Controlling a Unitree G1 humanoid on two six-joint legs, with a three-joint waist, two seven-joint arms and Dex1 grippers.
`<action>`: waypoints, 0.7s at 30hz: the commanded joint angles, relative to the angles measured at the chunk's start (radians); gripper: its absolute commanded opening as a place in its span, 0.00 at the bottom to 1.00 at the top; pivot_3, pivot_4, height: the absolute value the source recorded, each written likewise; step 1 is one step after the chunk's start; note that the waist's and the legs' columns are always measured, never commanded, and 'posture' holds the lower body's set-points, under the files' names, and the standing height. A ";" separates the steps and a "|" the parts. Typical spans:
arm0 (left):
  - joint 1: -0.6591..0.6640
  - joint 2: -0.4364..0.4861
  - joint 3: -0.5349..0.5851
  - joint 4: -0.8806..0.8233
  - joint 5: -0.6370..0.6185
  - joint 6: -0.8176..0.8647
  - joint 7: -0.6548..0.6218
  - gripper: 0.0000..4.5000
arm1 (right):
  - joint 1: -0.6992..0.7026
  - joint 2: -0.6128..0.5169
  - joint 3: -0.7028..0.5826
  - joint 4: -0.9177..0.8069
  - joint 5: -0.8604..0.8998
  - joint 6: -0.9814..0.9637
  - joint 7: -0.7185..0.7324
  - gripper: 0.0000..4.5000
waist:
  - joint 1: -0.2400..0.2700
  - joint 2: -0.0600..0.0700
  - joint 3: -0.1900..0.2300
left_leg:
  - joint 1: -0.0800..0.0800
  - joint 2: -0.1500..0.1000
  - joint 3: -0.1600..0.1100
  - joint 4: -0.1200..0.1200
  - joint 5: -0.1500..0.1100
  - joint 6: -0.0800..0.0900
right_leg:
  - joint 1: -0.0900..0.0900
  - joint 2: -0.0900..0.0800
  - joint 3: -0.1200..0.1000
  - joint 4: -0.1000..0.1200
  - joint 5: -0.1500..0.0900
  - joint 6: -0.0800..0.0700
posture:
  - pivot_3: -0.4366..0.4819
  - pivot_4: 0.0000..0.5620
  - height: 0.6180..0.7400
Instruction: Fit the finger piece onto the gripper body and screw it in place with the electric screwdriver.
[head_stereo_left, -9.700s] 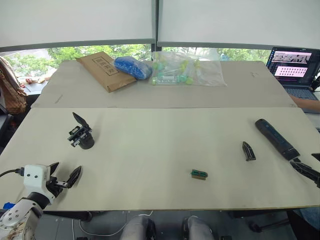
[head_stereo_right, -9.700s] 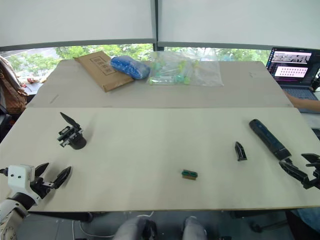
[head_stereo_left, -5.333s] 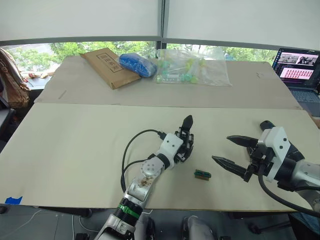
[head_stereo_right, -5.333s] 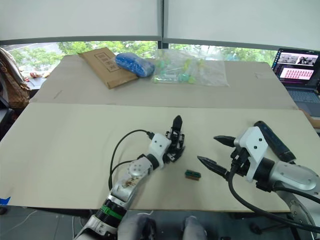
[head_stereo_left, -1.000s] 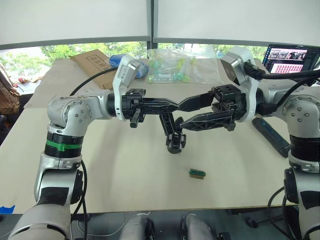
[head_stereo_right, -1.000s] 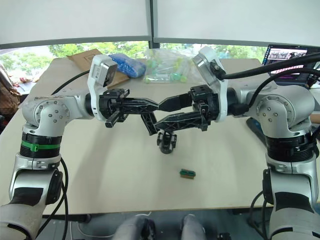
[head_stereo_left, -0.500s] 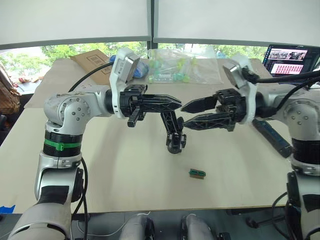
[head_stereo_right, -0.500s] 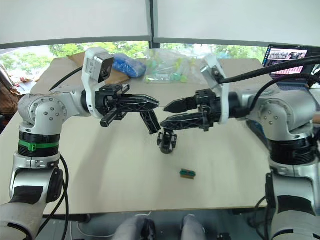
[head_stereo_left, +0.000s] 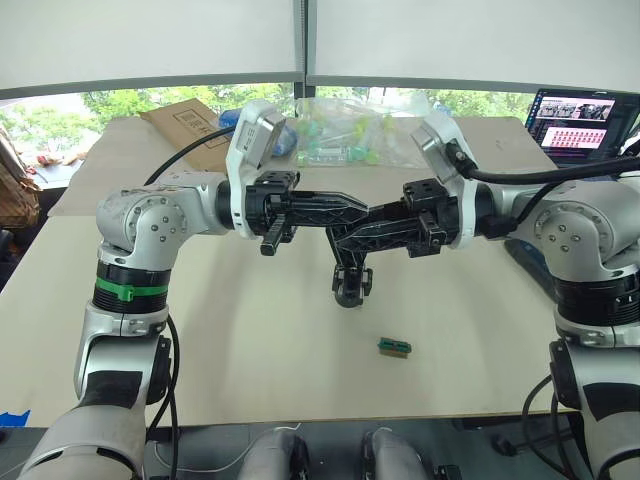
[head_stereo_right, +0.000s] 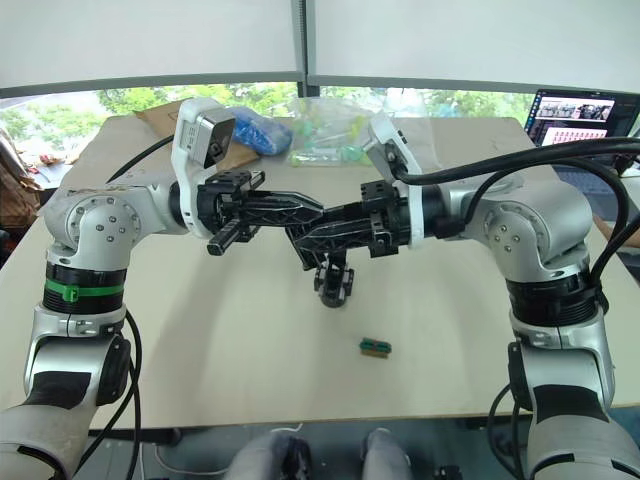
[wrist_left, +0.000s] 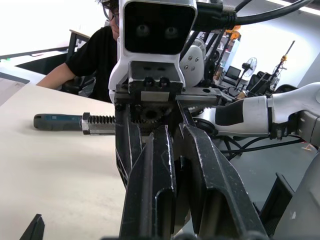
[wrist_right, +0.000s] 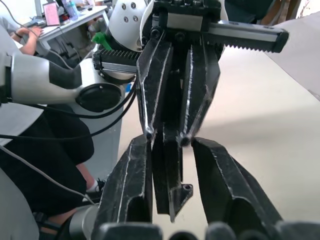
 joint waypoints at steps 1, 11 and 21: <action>-0.027 -0.011 0.007 -0.017 0.001 -0.027 -0.012 0.00 | -0.031 0.009 -0.011 -0.012 -0.004 -0.028 0.004 0.31 | 0.000 0.000 0.000 | 0.000 0.000 0.000 0.000 0.000 0.000 | 0.000 0.000 0.000 0.000 0.000 0.000 | 0.48 0.27 0.93; -0.034 -0.007 0.006 -0.002 0.013 -0.014 -0.032 0.00 | -0.035 0.021 -0.022 -0.010 -0.003 -0.028 0.005 0.08 | 0.000 0.000 0.000 | 0.000 0.000 0.000 0.000 0.000 0.000 | 0.000 0.000 0.000 0.000 0.000 0.000 | 0.48 0.27 0.93; 0.050 0.173 -0.163 0.082 0.336 -0.451 -0.309 0.80 | 0.109 -0.023 0.007 -0.053 -0.130 -0.239 0.061 0.08 | -0.001 0.000 0.000 | 0.000 0.000 0.001 -0.001 0.000 0.000 | 0.000 0.000 0.000 -0.001 0.000 0.000 | 0.48 0.27 0.93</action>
